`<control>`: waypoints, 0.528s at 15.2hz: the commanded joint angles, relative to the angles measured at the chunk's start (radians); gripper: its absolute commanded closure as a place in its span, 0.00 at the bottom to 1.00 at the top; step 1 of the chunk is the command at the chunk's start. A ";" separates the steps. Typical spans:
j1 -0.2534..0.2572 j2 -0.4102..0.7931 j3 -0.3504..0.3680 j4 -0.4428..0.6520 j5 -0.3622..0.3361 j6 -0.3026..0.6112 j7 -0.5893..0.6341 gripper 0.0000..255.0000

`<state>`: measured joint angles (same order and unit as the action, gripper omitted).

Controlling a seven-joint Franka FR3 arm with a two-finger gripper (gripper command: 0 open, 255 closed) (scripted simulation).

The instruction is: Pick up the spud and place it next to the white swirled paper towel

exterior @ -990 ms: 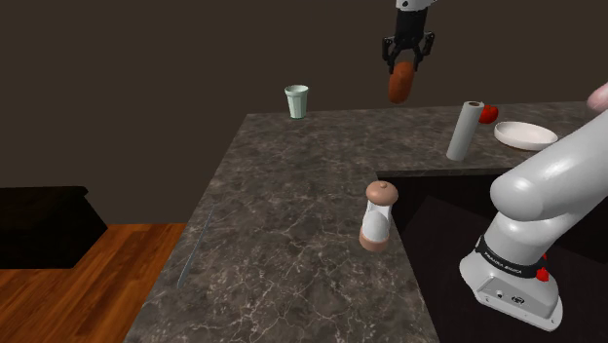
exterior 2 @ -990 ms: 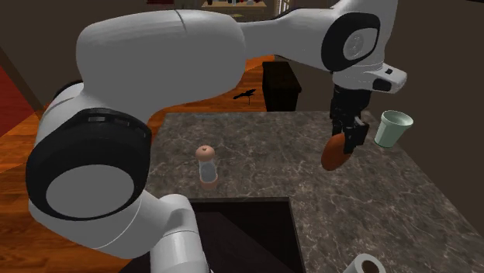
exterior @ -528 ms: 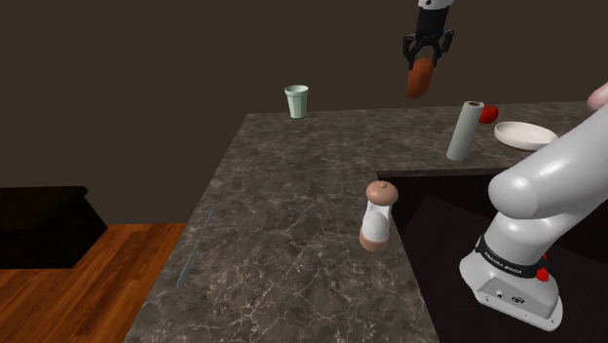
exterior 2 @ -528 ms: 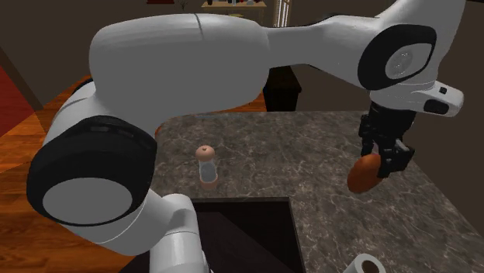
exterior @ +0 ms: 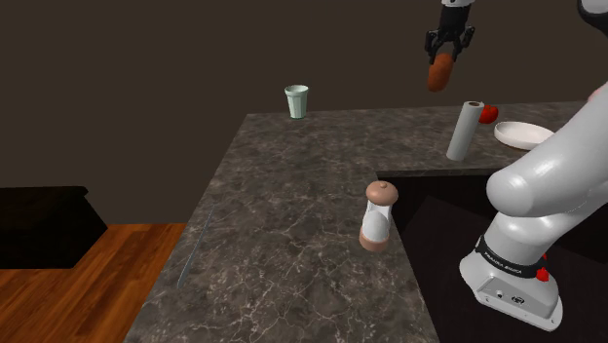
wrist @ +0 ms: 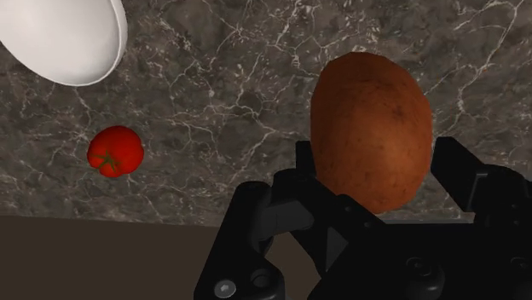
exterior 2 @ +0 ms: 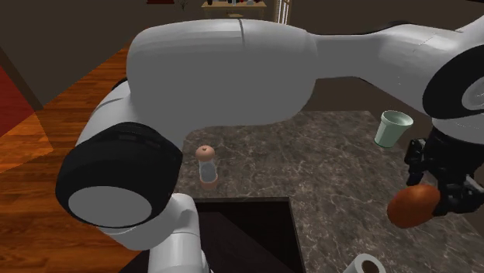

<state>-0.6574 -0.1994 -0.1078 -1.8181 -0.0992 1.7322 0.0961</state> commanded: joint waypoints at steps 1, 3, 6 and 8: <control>-0.017 0.033 -0.029 0.033 0.004 0.005 -0.048 1.00; -0.035 0.075 -0.057 0.078 0.012 0.005 -0.095 1.00; -0.063 0.146 -0.097 0.158 0.030 0.000 -0.166 1.00; -0.068 0.154 -0.102 0.153 0.032 0.013 -0.175 1.00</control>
<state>-0.7219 -0.0528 -0.2057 -1.6677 -0.0690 1.7401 -0.0708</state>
